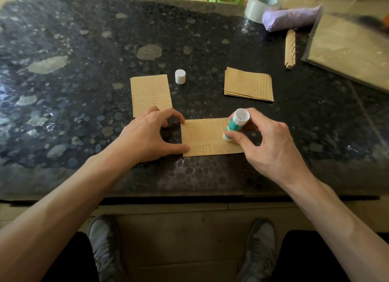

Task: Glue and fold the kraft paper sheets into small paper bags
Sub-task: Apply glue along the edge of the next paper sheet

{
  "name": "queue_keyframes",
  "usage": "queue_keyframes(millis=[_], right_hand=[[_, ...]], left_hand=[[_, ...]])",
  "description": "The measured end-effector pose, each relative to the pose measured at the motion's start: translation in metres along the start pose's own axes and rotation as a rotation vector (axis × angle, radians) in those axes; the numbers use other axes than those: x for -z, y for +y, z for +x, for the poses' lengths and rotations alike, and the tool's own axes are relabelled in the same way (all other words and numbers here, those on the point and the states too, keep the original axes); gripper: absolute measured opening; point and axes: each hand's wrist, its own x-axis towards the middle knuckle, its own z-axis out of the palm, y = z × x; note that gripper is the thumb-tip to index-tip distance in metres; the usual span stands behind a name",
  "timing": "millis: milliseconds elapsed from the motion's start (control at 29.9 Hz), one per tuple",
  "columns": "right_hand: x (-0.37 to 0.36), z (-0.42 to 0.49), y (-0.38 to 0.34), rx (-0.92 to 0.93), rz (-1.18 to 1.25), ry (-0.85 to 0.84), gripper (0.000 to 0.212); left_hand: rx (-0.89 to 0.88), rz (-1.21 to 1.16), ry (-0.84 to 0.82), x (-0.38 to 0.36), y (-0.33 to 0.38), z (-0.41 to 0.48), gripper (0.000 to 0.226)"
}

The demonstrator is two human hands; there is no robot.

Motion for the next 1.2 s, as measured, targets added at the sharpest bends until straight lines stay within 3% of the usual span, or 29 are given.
queue_keyframes(millis=[301,535,668,869,1203], right_hand=[[-0.001,0.004,0.003,-0.088,0.144,-0.015,0.030],[0.014,0.010,0.012,-0.127,0.224,0.177,0.036],[0.003,0.010,0.000,-0.079,0.341,0.099,0.031],[-0.010,0.009,0.001,-0.074,0.250,-0.011,0.031],[-0.015,0.004,-0.001,-0.055,0.140,0.038,0.034]], left_hand=[[-0.002,0.005,0.000,0.000,0.000,-0.001,0.067],[0.010,-0.003,-0.001,0.000,0.001,-0.001,0.067],[0.018,-0.008,0.002,0.001,0.002,-0.002,0.067],[0.008,-0.033,0.021,0.001,0.002,-0.003,0.069],[0.017,-0.002,-0.025,0.003,0.003,-0.002,0.060]])
